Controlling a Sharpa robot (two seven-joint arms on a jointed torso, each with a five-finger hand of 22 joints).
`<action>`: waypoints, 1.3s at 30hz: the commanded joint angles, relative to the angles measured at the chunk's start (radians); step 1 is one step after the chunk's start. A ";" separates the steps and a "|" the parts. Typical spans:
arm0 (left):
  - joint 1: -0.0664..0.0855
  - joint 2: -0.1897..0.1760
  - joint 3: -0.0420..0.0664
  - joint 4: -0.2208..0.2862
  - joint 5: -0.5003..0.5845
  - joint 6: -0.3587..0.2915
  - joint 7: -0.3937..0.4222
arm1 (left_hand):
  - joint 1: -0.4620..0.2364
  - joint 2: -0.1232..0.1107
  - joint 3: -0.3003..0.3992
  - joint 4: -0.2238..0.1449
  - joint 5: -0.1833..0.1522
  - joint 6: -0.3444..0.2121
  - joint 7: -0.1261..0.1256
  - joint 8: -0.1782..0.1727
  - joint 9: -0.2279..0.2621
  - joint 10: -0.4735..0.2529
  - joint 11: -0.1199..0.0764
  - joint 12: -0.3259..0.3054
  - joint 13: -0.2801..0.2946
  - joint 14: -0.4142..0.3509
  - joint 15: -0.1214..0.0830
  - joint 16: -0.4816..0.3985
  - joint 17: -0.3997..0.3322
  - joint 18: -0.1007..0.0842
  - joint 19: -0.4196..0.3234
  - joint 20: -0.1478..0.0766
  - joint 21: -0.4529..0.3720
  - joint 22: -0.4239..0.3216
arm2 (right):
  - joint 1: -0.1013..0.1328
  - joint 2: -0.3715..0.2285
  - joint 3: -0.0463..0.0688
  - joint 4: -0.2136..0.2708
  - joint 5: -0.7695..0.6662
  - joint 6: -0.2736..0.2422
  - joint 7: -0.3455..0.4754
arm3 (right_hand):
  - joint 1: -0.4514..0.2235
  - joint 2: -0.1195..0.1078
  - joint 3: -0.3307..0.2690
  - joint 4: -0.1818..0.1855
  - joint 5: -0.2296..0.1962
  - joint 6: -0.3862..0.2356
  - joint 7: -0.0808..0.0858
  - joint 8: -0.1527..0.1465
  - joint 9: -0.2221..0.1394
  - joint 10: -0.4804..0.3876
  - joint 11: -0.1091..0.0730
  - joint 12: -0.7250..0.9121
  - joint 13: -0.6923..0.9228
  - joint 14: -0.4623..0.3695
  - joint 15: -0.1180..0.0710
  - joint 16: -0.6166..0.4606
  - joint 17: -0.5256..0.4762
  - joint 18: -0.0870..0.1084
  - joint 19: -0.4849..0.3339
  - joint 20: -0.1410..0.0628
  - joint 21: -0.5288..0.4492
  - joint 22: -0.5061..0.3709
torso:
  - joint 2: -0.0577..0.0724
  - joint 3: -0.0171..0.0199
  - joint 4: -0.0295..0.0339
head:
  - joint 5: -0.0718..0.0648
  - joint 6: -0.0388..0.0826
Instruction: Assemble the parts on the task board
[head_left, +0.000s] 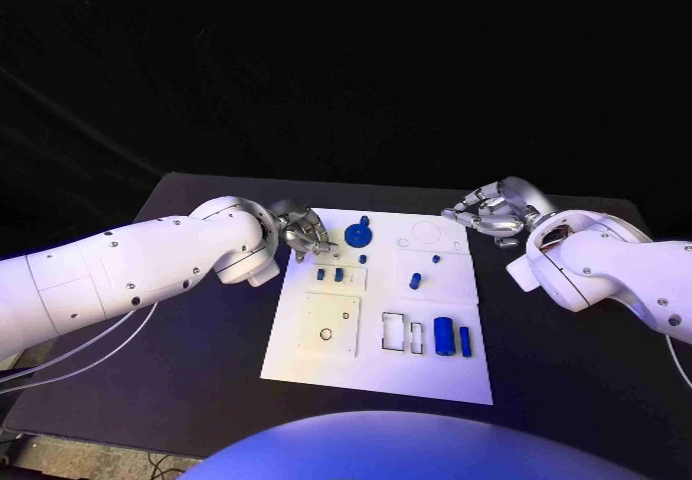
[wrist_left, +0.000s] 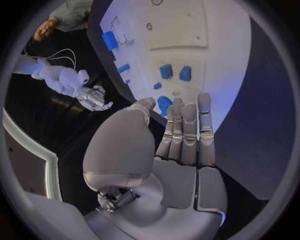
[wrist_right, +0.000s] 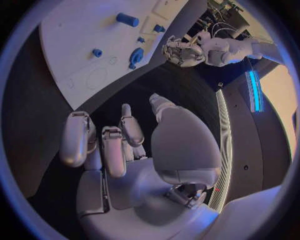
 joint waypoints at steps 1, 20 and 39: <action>0.002 0.022 -0.003 -0.006 -0.061 -0.105 0.264 | 0.093 -0.031 0.078 -0.007 -0.054 0.010 0.017 -0.041 -0.078 -0.011 0.017 -0.077 -0.090 -0.005 0.013 -0.048 -0.054 0.012 0.026 0.010 -0.049 -0.039 | -0.001 0.001 0.000 -0.001 -0.008 -0.002 0.017 | 0.005 0.009 0.005 -0.006 0.007 -0.007 0.002 -0.001 0.002 -0.010 -0.001 -0.010 -0.005 0.077 -0.007 -0.006 0.163 0.013 -0.008 -0.001 -0.012 0.154 | 0.000 -0.0005 0.0003 | -0.007 0.000; -0.001 0.169 -0.061 -0.132 -0.627 -0.032 0.386 | 0.108 -0.127 0.093 -0.028 -0.160 0.104 -0.013 -0.193 -0.278 0.006 0.023 -0.316 -0.340 0.114 0.001 0.178 0.078 0.004 0.087 0.004 -0.017 0.042 | -0.002 0.009 0.000 -0.002 -0.023 -0.006 0.032 | 0.018 0.009 0.016 -0.006 0.020 -0.014 0.004 -0.003 0.004 -0.074 0.000 -0.085 -0.086 0.072 -0.006 -0.016 0.148 0.018 -0.019 0.000 -0.039 0.148 | 0.002 0.0004 -0.0008 | -0.022 0.000; -0.007 0.251 -0.070 -0.226 -0.684 0.047 0.327 | 0.166 -0.090 0.132 -0.036 -0.155 0.160 0.008 -0.219 -0.313 0.054 0.029 -0.357 -0.388 0.158 0.017 0.307 0.133 -0.021 0.146 0.018 0.182 0.173 | -0.002 0.010 0.000 0.000 -0.040 -0.013 0.030 | 0.018 0.007 0.017 -0.005 0.023 -0.015 0.004 -0.004 0.005 -0.084 0.001 -0.098 -0.101 0.071 -0.005 -0.017 0.146 0.018 -0.020 0.001 -0.041 0.147 | 0.007 0.0011 -0.0052 | -0.022 0.000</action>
